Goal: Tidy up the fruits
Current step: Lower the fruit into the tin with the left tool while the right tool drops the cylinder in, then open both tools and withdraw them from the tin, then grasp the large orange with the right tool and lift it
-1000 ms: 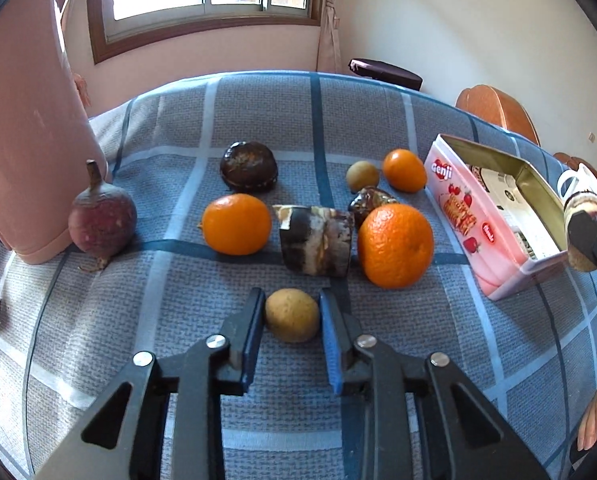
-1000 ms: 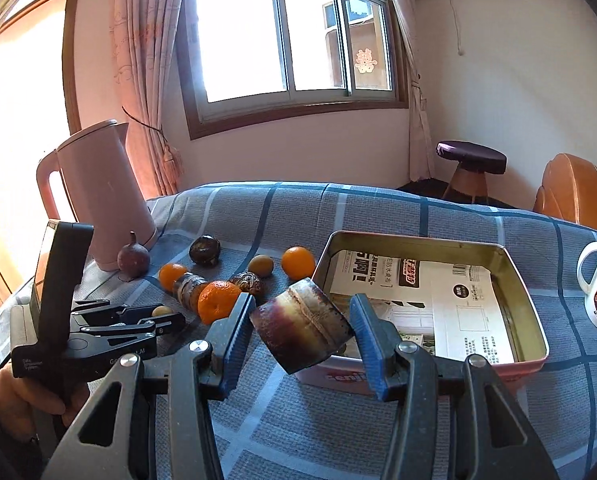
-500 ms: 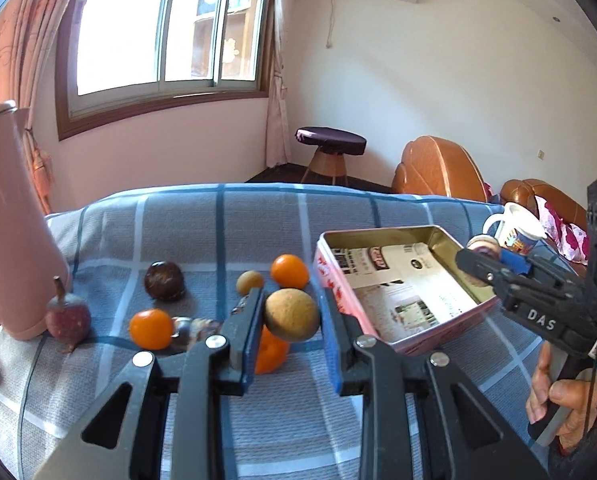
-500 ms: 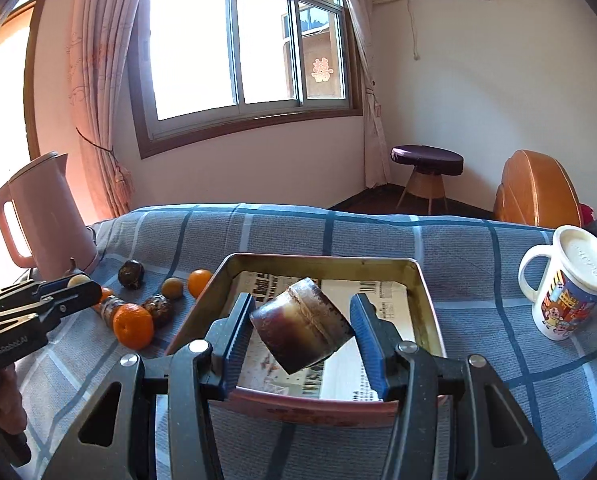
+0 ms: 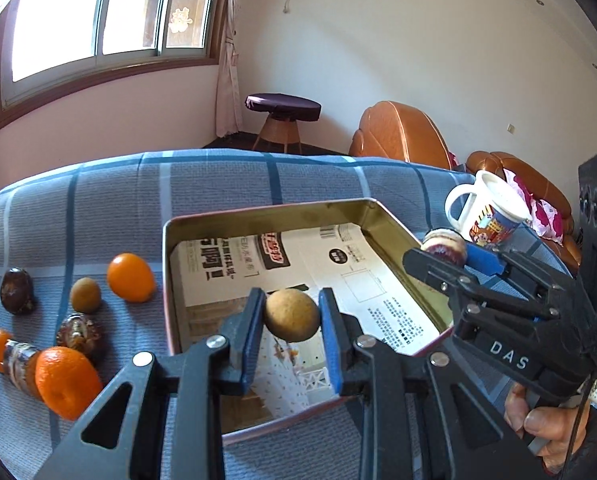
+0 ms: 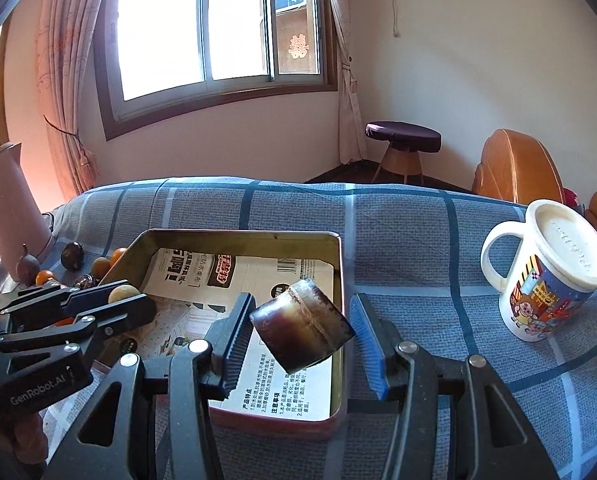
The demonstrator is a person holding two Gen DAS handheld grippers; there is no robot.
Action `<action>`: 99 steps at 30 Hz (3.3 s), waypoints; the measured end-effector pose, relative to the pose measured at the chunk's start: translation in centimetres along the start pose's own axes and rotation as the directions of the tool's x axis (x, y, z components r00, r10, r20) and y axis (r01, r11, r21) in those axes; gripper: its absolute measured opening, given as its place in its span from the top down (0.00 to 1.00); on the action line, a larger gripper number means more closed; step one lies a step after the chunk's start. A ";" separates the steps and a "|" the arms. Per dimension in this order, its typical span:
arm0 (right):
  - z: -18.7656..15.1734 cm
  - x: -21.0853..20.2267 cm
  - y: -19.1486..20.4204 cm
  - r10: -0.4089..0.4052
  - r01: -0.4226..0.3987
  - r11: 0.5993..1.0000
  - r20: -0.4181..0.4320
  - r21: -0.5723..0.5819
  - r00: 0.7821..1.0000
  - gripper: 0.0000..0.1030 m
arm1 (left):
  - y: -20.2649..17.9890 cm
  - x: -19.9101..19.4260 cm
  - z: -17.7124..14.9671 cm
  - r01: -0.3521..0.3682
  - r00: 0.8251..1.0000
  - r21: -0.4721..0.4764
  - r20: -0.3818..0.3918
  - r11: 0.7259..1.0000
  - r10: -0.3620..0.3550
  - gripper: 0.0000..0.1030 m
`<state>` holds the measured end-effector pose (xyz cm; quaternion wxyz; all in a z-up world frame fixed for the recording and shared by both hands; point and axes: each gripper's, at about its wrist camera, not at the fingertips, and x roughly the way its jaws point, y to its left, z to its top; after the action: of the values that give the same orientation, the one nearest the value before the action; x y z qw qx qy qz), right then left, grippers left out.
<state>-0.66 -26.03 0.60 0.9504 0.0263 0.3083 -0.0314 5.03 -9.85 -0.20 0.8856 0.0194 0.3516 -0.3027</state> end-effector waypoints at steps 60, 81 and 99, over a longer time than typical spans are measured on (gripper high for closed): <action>-0.9 -4.3 -1.5 -0.188 0.140 0.974 0.281 0.180 0.941 0.21 | 3.5 -4.6 -2.1 -0.486 0.852 -0.079 0.178 0.871 0.492 0.00; -1.5 -5.3 4.6 -0.197 0.158 0.975 0.287 0.155 0.937 0.21 | 9.6 -7.5 -3.5 -0.560 0.802 -0.130 0.163 0.819 0.574 0.00; -1.0 -3.2 16.2 0.008 -0.003 1.000 0.237 -0.022 0.971 0.21 | 20.4 -10.8 -4.6 -0.647 0.734 -0.221 0.081 0.730 0.675 0.00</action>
<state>-2.62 -9.73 2.12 0.9808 0.0131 0.1926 -0.0283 7.31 13.57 -0.43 0.9578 0.0409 0.2769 0.0649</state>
